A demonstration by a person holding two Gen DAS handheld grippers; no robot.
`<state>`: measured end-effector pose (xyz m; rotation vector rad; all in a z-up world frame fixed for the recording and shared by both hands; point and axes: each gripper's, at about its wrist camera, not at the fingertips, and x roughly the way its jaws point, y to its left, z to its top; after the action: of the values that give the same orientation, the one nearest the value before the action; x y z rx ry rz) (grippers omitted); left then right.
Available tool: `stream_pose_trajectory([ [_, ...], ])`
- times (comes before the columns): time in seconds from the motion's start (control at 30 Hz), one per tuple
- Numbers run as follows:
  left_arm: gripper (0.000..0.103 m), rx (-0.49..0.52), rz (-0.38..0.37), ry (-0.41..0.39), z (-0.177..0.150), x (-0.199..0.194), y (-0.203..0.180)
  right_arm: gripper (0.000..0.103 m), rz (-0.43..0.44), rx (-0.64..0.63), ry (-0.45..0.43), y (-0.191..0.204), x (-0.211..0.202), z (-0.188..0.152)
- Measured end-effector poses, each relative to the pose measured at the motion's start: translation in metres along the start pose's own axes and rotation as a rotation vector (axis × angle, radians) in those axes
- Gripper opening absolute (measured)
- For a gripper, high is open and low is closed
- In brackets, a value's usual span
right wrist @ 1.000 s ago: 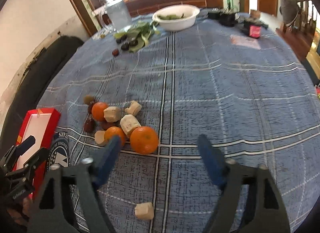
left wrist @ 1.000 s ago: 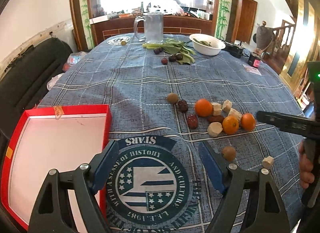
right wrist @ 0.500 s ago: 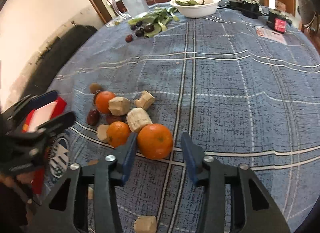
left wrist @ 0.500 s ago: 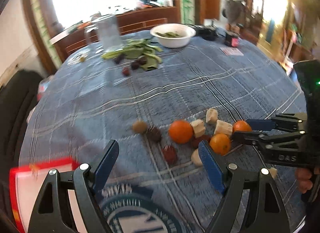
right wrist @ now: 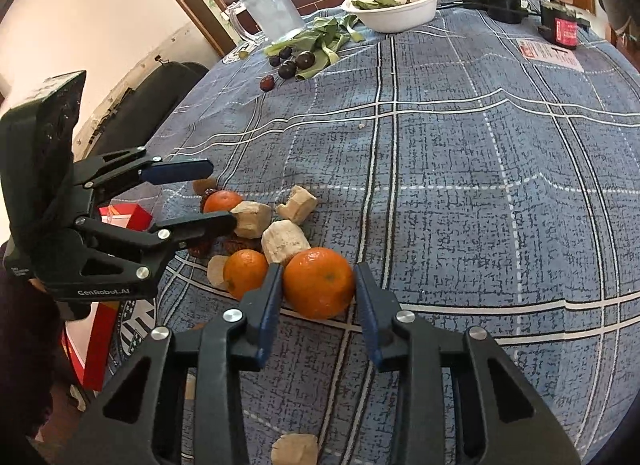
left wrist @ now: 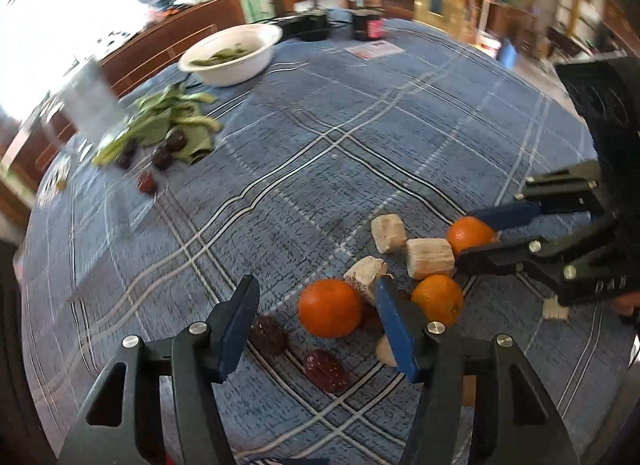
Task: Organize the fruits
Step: 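Grasp an orange with the right gripper while the left gripper grasps another orange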
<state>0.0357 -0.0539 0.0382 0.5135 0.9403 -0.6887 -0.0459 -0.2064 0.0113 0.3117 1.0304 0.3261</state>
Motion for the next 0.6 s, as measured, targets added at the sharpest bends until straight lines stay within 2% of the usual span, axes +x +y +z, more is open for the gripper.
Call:
stream_pose_trajectory([
  [0.13, 0.060, 0.100, -0.039, 0.031, 0.000, 0.004, -0.003, 0.037, 0.004, 0.009, 0.001, -0.001, -0.001, 0.001],
  [0.2, 0.060, 0.117, -0.060, 0.046, -0.002, 0.005, -0.003, 0.037, 0.004, 0.011, 0.002, -0.001, -0.001, 0.000],
  [0.43, 0.060, 0.099, -0.113, 0.045, 0.001, 0.010, 0.004, 0.038, -0.014, -0.013, -0.004, 0.002, 0.001, -0.001],
  [0.6, 0.060, 0.057, -0.194, 0.071, 0.006, 0.017, 0.012, 0.038, -0.015, -0.018, -0.009, 0.002, 0.001, -0.001],
])
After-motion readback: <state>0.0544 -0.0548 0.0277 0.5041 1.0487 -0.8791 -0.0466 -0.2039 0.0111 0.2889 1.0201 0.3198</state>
